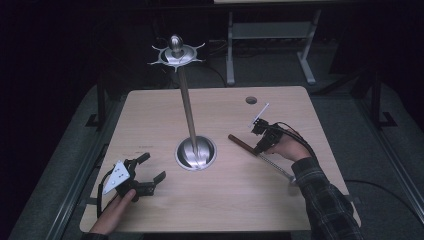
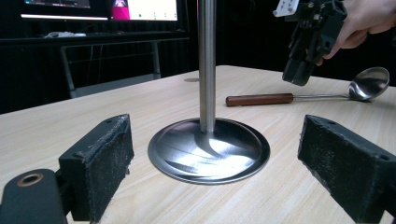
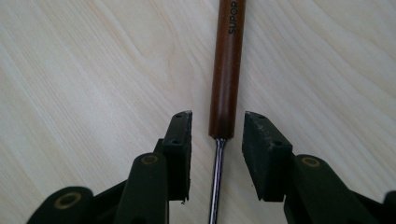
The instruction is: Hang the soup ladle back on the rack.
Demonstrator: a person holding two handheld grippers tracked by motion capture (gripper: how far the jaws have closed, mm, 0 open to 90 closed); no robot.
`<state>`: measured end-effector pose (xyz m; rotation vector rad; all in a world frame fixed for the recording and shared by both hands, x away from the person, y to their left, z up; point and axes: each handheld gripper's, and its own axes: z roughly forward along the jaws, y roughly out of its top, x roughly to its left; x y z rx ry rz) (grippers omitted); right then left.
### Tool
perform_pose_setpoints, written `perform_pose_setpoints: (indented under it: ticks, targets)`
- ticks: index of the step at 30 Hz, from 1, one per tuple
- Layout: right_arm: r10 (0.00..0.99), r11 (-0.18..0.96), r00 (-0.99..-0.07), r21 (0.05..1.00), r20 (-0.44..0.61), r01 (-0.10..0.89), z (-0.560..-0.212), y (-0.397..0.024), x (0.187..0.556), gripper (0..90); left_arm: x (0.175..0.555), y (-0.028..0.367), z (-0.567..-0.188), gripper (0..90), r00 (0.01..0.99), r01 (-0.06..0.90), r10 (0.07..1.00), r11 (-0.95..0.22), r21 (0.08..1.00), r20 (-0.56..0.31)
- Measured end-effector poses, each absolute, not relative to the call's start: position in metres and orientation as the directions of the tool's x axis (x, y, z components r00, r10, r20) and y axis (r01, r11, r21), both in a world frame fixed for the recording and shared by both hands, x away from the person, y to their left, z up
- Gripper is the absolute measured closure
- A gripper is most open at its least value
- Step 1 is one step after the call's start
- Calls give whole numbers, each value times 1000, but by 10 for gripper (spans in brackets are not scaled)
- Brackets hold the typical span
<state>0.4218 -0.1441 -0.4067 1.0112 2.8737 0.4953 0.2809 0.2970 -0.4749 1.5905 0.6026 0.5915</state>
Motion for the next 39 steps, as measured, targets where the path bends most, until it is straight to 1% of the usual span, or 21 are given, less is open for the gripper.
perform_pose_setpoints:
  ticks: [7, 14, 16, 20, 28, 39]
  targets:
    - [610, 757, -792, 270, 37, 595, -416, -135, 432, 638, 281, 297, -475, 97, 731, 42, 681, -96, 995, 35]
    - [613, 766, -790, 226, 26, 602, -427, -127, 437, 680, 281, 297, -475, 97, 732, 42, 680, -96, 994, 35]
    - [613, 767, -790, 214, 32, 604, -429, -125, 438, 705, 281, 297, -475, 97, 733, 41, 680, -97, 994, 36]
    - [615, 769, -788, 209, 20, 605, -432, -124, 438, 711, 281, 297, -475, 97, 733, 41, 679, -97, 994, 37]
    - [619, 765, -784, 196, 35, 613, -433, -123, 439, 709, 281, 297, -475, 97, 733, 40, 679, -99, 994, 38]
    - [630, 760, -776, 198, 10, 619, -439, -119, 437, 718, 281, 297, -475, 97, 732, 41, 680, -98, 994, 36]
